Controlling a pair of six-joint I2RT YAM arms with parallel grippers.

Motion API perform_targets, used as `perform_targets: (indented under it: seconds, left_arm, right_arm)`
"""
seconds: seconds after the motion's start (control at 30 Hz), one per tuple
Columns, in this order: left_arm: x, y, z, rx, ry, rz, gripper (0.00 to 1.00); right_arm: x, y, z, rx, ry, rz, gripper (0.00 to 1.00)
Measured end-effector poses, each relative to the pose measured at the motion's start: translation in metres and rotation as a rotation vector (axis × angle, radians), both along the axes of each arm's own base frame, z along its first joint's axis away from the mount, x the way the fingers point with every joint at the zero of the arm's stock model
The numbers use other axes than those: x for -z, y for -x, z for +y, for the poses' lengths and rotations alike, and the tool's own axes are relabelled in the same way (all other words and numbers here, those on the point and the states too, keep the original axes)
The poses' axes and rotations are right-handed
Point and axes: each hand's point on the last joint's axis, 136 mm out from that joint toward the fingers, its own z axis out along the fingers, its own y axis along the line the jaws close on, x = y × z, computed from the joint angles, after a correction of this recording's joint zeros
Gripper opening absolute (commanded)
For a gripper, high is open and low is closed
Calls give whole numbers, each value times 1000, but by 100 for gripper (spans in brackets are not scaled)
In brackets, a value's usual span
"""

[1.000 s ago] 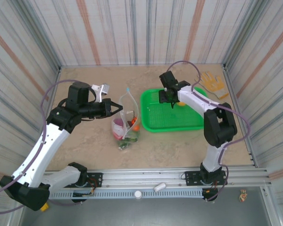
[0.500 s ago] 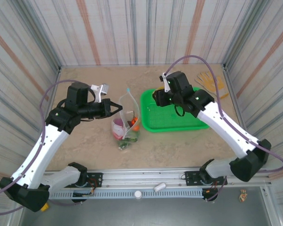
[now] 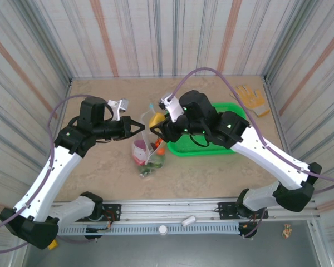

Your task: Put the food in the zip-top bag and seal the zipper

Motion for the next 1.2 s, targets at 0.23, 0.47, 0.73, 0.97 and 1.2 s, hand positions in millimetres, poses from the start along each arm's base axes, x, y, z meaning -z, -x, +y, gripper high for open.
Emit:
perform_targets:
  seconds: [0.23,0.47,0.73,0.97,1.2]
  left_arm:
    - [-1,1,1,-6,-3,-3,0]
    - [1,1,5,-23,-18,0,0]
    - [-10,4,5,-20,-4,-28,0]
    - [-10,4,5,-20,-4,-27,0]
    - [-10,4,5,-20,-5,-27,0]
  right_arm:
    - [30,1,20,-45,58,49,56]
    - [48,-7,21,-18,108,55,56]
    - [106,-26,16,60,302,99,57]
    - [113,-29,14,74,329,99,85]
    - [112,-29,14,75,328,98,80]
